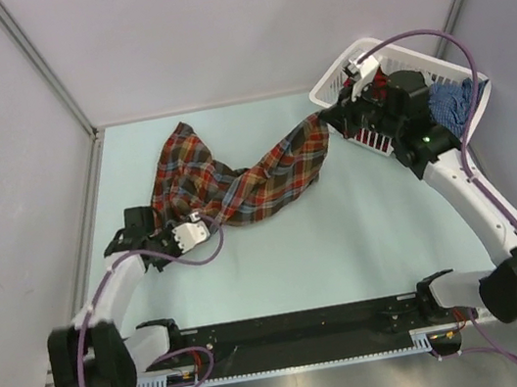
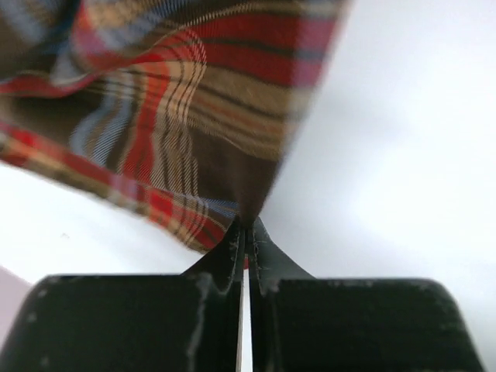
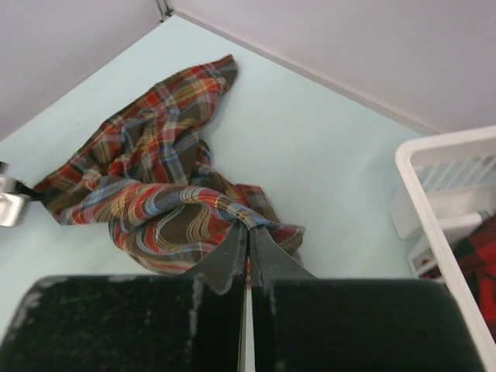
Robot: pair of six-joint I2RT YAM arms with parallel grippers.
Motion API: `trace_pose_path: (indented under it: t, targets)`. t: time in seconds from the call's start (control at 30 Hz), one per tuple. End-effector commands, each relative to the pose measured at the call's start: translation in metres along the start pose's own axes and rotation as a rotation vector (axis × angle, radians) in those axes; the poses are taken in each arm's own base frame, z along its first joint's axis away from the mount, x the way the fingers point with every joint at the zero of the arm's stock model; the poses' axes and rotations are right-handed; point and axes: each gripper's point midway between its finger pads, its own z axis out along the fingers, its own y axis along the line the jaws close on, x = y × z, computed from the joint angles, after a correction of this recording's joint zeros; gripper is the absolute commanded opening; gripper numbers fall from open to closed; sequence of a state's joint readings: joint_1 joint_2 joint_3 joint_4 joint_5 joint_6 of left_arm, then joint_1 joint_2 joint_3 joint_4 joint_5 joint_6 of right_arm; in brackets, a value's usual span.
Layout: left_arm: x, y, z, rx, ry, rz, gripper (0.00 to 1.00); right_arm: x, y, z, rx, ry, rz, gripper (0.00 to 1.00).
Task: Fold and stack the long sleeve shirts
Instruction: Flatten the shirt out
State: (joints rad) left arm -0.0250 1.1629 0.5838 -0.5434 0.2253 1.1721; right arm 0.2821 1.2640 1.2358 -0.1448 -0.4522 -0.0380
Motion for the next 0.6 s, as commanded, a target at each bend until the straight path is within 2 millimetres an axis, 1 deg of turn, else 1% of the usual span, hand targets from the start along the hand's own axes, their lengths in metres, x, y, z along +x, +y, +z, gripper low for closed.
trace_pose_path:
  t: [0.0, 0.03, 0.07, 0.1, 0.13, 0.17, 0.2, 0.23, 0.27, 0.3, 0.33, 0.37, 0.4, 0.43, 0.47, 0.5, 0.53, 0.57]
  targets:
    - [-0.021, -0.05, -0.065, 0.133, -0.098, 0.065, 0.0, -0.026, 0.017, -0.053, 0.008, -0.066, -0.08, 0.0]
    - [-0.025, -0.054, -0.079, 0.108, -0.124, 0.085, 0.0, -0.02, 0.019, -0.061, 0.011, -0.044, -0.076, 0.0]
    - [-0.033, -0.057, -0.09, 0.109, -0.157, 0.094, 0.0, -0.025, 0.025, -0.077, 0.014, -0.066, -0.091, 0.0]
    - [-0.03, -0.075, -0.099, 0.171, -0.15, 0.103, 0.0, -0.014, 0.027, -0.083, 0.017, -0.038, -0.089, 0.0]
    - [-0.032, -0.08, -0.106, 0.184, -0.161, 0.111, 0.0, -0.01, 0.03, -0.088, 0.016, -0.032, -0.099, 0.0]
    - [-0.038, -0.079, -0.114, 0.186, -0.178, 0.112, 0.0, -0.01, 0.033, -0.097, 0.018, -0.039, -0.117, 0.0]
    - [-0.038, -0.084, -0.118, 0.213, -0.177, 0.105, 0.0, 0.0, 0.03, -0.096, 0.026, -0.018, -0.122, 0.0]
    - [-0.039, -0.081, -0.116, 0.242, -0.166, 0.093, 0.0, 0.002, 0.027, -0.095, 0.04, -0.016, -0.141, 0.0]
    - [-0.044, -0.072, -0.119, 0.243, -0.17, 0.09, 0.0, 0.003, 0.021, -0.093, 0.063, -0.014, -0.15, 0.0]
    - [-0.049, -0.061, -0.116, 0.24, -0.172, 0.059, 0.0, 0.004, 0.012, -0.082, 0.072, -0.012, -0.156, 0.0]
    - [-0.049, -0.052, -0.104, 0.296, -0.151, 0.009, 0.0, 0.005, 0.007, -0.075, 0.075, -0.011, -0.166, 0.0]
    - [-0.06, -0.026, -0.106, 0.262, -0.168, -0.01, 0.0, 0.004, 0.001, -0.067, 0.083, -0.014, -0.189, 0.0]
    - [-0.063, -0.001, -0.101, 0.227, -0.177, -0.083, 0.0, 0.008, -0.01, -0.05, 0.087, -0.004, -0.193, 0.0]
    - [-0.061, 0.016, -0.083, 0.269, -0.153, -0.144, 0.0, 0.001, -0.015, -0.043, 0.095, -0.016, -0.211, 0.0]
    - [-0.068, 0.056, -0.086, 0.189, -0.163, -0.174, 0.0, 0.0, -0.025, -0.033, 0.11, -0.014, -0.236, 0.0]
    - [-0.069, 0.085, -0.078, 0.134, -0.16, -0.232, 0.0, 0.004, -0.035, -0.016, 0.114, -0.004, -0.242, 0.0]
    - [-0.06, 0.102, -0.053, 0.171, -0.116, -0.285, 0.0, 0.004, -0.043, -0.007, 0.127, -0.001, -0.245, 0.0]
    - [-0.066, 0.146, -0.06, 0.086, -0.132, -0.301, 0.0, -0.011, -0.05, -0.002, 0.146, -0.024, -0.272, 0.0]
